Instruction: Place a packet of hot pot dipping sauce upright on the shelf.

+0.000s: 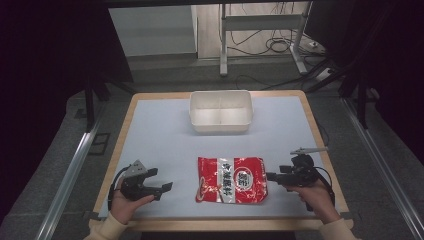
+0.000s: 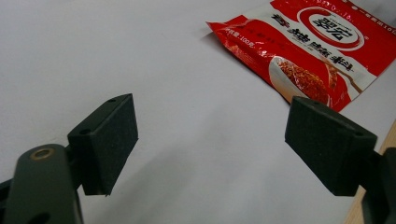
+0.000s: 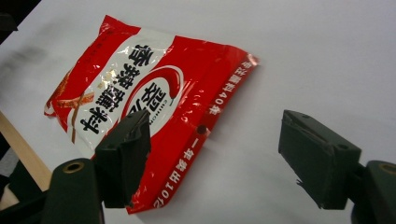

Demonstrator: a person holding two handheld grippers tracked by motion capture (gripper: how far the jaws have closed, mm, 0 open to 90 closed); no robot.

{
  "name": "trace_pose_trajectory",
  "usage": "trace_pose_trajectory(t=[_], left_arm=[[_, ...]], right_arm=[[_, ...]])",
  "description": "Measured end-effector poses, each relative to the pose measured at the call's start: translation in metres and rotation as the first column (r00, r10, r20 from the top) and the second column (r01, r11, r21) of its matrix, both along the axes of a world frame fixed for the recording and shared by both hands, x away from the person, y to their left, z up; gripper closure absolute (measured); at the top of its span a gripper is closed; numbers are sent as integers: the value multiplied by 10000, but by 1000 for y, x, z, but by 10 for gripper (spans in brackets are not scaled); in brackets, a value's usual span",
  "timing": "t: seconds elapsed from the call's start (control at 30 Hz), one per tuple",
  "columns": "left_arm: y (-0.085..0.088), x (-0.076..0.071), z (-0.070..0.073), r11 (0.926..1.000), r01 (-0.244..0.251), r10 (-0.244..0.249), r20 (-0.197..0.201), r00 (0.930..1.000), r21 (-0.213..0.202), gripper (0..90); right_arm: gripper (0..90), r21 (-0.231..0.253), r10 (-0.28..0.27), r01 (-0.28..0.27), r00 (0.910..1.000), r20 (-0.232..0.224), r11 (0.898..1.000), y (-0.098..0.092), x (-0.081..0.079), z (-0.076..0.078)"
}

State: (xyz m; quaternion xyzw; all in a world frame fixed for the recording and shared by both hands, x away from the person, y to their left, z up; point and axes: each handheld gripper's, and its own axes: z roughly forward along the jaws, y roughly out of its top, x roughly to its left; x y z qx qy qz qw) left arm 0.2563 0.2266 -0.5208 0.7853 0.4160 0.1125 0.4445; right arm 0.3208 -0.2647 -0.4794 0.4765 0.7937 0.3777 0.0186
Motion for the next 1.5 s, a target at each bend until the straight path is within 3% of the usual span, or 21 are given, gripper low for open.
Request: trace_pose_trajectory(t=[0.37, 0.83, 0.93, 1.0, 1.07, 1.2, 1.5], left_arm=[[-1, 0, 0, 10000, 23, -23, 24, 10000, 77, 170], [1, 0, 1, 10000, -8, 8, 74, 10000, 2, 170], [2, 0, 1, 10000, -18, 19, 89, 10000, -11, 170], [3, 0, 1, 10000, -25, 25, 84, 10000, 0, 170], [4, 0, 1, 10000, -22, 22, 102, 9999, 11, 170], [4, 1, 1, 10000, -38, 38, 80, 10000, -10, 170], [3, 0, 1, 10000, -41, 41, 91, 10000, -21, 170]], right_arm=[[344, 151, 362, -354, 9978, -555, 9993, 18, 9, -17], [391, 192, 529, -516, 9956, -773, 9985, 27, 12, -25], [410, 585, 667, -615, 9935, -923, 9964, 27, 13, -26], [410, 518, 663, -618, 9937, -904, 9967, 26, 13, -26], [415, 475, 235, -205, 9977, -630, 9987, 17, 13, -20], [395, 684, -212, 260, 9974, -695, 9973, 3, 15, -17], [388, 563, 266, -202, 9930, -1147, 9982, 21, 17, -32]])
